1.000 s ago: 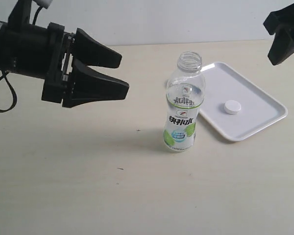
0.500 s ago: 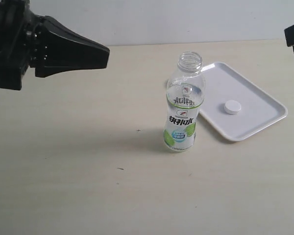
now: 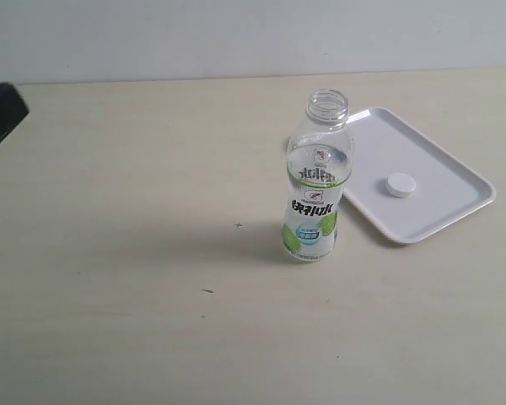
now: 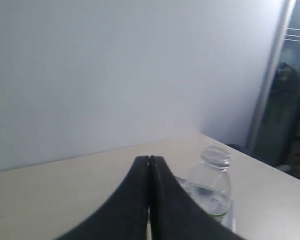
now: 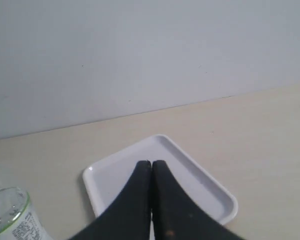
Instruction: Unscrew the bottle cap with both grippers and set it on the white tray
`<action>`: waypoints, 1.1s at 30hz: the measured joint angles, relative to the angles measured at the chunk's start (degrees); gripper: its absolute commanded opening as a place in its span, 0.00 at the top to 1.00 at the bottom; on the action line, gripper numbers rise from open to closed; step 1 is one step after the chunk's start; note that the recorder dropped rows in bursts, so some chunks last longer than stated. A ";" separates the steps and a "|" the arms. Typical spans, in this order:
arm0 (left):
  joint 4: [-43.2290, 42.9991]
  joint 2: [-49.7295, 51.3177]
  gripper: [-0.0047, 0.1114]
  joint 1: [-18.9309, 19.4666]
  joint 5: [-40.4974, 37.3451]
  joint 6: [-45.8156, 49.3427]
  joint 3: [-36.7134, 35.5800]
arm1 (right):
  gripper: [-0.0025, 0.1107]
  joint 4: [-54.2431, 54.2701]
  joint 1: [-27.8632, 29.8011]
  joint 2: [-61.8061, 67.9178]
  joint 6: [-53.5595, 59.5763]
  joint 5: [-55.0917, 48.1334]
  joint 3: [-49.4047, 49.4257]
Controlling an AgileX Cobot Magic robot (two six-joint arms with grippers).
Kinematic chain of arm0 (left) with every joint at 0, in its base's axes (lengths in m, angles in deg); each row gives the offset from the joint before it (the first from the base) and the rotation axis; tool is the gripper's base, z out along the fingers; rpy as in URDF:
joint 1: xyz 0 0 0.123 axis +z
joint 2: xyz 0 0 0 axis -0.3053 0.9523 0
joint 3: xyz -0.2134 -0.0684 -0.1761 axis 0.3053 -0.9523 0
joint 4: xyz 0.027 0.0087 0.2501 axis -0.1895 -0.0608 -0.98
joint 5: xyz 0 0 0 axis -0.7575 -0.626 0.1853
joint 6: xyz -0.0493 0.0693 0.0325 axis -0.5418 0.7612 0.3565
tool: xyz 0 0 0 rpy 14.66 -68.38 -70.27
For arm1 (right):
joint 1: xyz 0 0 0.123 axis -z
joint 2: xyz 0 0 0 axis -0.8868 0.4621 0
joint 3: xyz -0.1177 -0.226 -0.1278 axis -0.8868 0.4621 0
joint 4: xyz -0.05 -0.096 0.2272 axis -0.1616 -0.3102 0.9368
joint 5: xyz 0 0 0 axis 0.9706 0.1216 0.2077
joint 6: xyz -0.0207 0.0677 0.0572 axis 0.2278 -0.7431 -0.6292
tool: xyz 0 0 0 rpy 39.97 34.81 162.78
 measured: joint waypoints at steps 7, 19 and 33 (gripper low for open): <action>15.65 -7.23 0.96 0.00 1.49 14.20 -10.29 | 0.98 -4.27 0.00 -0.11 -0.75 5.17 5.41; 21.84 -37.90 0.96 0.00 -20.37 13.04 -10.64 | 0.98 -10.15 0.00 -24.95 -6.22 -4.01 7.90; 23.00 -42.60 0.96 0.00 -30.07 12.58 -10.64 | 0.98 -6.84 0.00 -29.13 -14.52 -11.03 7.90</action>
